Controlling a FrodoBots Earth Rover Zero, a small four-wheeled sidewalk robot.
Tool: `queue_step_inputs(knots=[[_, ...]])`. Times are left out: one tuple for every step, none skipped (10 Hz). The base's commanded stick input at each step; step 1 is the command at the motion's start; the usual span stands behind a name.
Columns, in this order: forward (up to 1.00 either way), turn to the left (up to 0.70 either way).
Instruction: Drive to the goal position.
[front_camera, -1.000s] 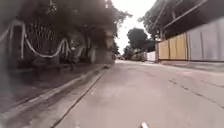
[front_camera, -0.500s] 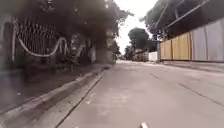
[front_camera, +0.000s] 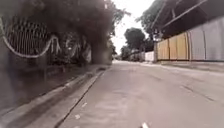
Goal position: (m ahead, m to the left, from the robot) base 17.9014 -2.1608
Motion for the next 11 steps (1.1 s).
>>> queue_step_inputs(knots=[[0.70, 0.00], [0.70, 0.00], [0.70, 0.00], [0.70, 0.00], [0.70, 0.00], [0.70, 0.00], [0.70, -0.02], [0.70, -0.07], [0.70, -0.09], [0.70, -0.09], [0.57, -0.07]])
